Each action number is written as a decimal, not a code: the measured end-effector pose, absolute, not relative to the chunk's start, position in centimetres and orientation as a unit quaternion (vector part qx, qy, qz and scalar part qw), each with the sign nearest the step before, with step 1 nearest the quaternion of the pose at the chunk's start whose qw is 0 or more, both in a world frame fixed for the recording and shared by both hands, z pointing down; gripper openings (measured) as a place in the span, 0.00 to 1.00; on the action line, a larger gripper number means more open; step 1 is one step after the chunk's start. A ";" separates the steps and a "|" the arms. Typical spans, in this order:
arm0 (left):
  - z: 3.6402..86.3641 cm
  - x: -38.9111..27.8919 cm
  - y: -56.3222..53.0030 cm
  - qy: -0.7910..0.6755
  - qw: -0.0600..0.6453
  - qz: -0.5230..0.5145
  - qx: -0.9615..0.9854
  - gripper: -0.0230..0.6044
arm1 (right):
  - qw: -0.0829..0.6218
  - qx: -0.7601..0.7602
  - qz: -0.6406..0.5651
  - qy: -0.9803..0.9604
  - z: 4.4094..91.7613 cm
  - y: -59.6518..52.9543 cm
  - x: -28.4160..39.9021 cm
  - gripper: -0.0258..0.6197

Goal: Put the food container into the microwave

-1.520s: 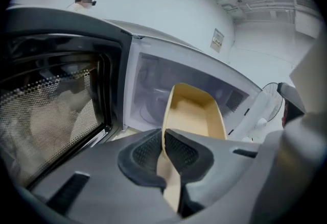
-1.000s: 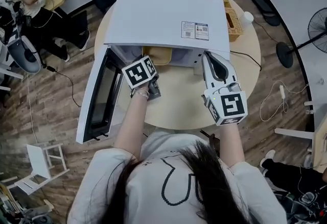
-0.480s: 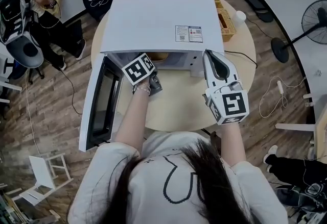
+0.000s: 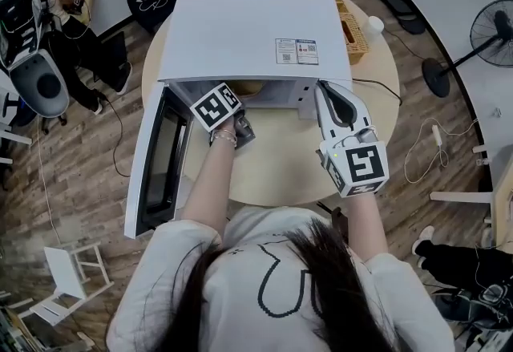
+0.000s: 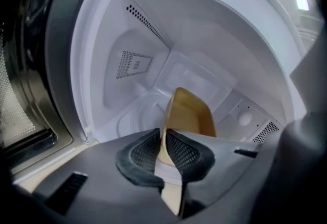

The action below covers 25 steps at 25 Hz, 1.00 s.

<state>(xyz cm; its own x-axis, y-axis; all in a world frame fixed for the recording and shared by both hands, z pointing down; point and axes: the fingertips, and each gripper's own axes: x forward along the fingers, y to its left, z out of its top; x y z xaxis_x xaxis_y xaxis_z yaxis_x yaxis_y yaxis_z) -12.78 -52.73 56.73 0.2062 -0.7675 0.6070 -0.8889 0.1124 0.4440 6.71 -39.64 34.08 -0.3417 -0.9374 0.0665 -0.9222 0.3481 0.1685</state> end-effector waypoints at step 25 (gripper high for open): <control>49.0 -14.2 -49.0 -0.607 0.333 -0.022 0.721 0.33 | 0.053 0.521 -0.065 -0.850 33.6 -37.1 4.9 0.09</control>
<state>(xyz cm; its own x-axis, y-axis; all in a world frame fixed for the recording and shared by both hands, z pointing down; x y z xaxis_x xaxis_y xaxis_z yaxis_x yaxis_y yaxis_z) -14.25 -48.97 48.96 0.2621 -0.8901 0.3728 -0.8612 -0.0414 0.5066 4.88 -37.14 33.55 -0.4520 -0.8917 0.0226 -0.8777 0.4492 0.1669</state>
